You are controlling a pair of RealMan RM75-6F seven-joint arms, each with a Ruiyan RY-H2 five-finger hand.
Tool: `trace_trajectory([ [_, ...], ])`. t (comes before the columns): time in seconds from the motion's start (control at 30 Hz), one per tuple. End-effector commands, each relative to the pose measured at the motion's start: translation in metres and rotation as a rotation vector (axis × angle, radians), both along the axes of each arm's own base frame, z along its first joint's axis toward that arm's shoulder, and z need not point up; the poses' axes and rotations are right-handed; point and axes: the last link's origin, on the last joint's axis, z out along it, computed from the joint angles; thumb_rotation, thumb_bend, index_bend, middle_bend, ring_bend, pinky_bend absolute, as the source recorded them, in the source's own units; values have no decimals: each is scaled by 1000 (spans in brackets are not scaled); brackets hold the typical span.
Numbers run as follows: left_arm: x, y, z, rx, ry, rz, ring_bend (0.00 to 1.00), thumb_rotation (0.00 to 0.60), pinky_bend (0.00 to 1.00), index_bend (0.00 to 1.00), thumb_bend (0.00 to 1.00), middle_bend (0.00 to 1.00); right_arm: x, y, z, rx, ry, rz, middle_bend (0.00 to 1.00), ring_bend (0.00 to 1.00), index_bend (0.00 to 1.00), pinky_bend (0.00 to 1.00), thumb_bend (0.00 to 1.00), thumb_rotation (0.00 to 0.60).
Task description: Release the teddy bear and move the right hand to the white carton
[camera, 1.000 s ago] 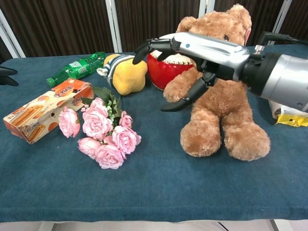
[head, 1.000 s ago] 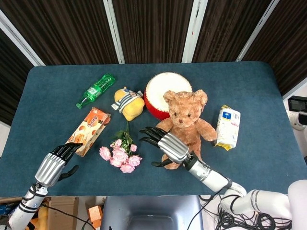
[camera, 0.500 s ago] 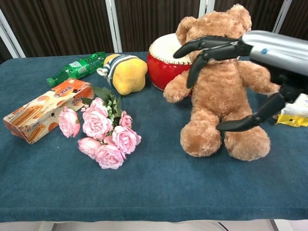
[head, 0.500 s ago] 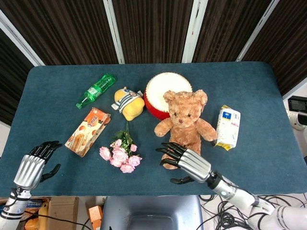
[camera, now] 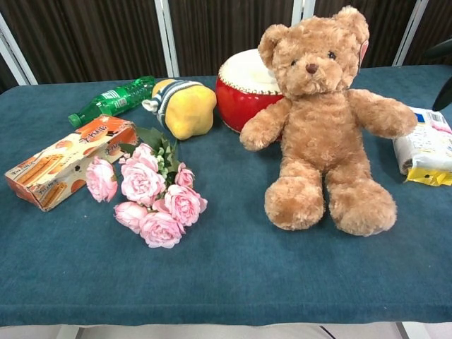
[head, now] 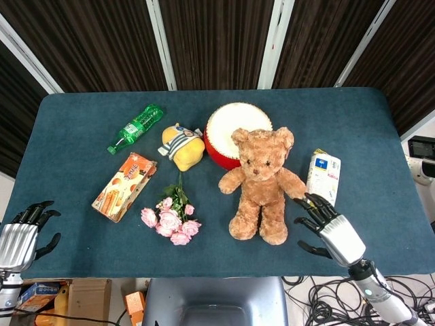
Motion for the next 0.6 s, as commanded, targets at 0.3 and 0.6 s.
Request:
trace_trajectory([
  [0.3,0,0,1,-21,-6,15,221,600,376,406,292,239,-41,-28,21,-226,104,-209,23,7,308,120,87,600],
  [0.6,-7,3,6,7,-4,79,221,600,376,399,292,240,-64,-57,17,-235,118,-324,23,1,332,112,88,600],
])
